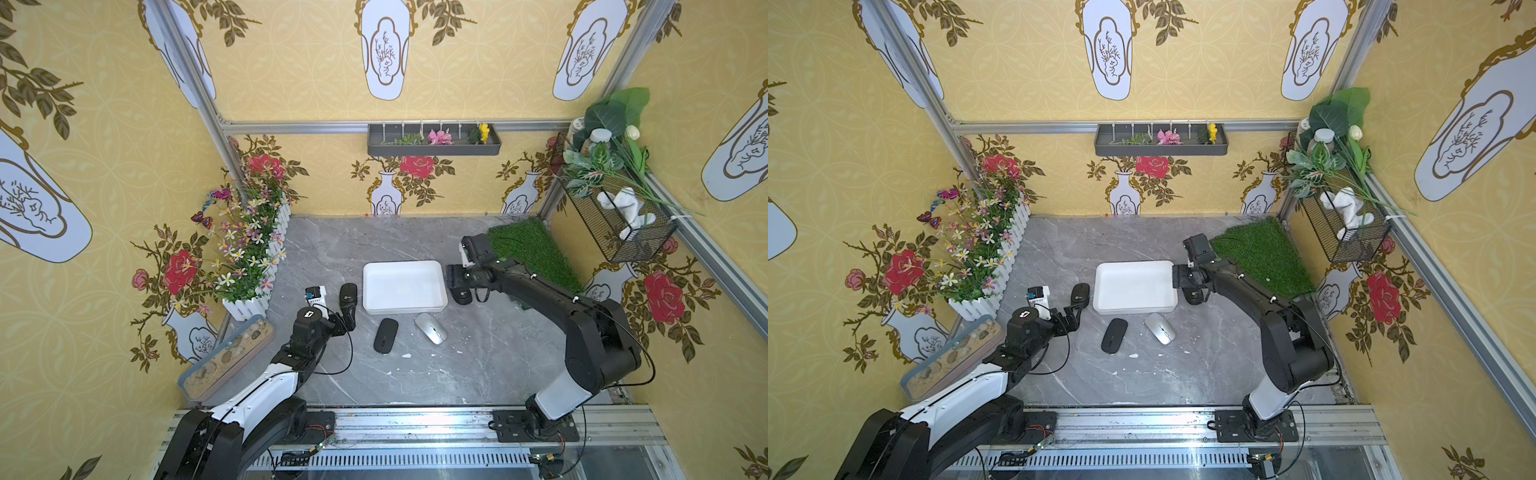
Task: Put the mouse in the storage box
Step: Place the storage box at the center of the board, then pick up the mouse from the center of the board.
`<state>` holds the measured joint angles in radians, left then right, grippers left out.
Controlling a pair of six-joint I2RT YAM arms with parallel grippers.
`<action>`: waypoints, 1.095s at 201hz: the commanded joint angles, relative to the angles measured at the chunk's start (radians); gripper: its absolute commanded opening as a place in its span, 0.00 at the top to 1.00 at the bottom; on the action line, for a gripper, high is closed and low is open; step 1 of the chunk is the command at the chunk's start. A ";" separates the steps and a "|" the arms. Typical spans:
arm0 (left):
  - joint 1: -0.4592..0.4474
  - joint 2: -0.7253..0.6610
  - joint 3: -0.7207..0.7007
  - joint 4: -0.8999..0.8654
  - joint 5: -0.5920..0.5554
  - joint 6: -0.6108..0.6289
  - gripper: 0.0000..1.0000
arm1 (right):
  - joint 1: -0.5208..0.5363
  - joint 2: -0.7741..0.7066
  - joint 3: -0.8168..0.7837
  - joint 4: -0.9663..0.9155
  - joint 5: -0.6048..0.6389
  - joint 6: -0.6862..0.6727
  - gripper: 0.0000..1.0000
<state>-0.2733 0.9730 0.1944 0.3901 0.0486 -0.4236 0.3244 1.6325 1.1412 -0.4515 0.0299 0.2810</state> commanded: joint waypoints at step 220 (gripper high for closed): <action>-0.037 0.044 0.005 0.058 0.016 0.037 0.00 | -0.002 0.263 0.058 -0.078 -0.013 -0.144 0.15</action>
<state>-0.3084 1.0153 0.1986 0.4191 0.0738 -0.3965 0.3233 1.8793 1.1824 -0.5285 -0.0010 0.1509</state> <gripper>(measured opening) 0.999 0.875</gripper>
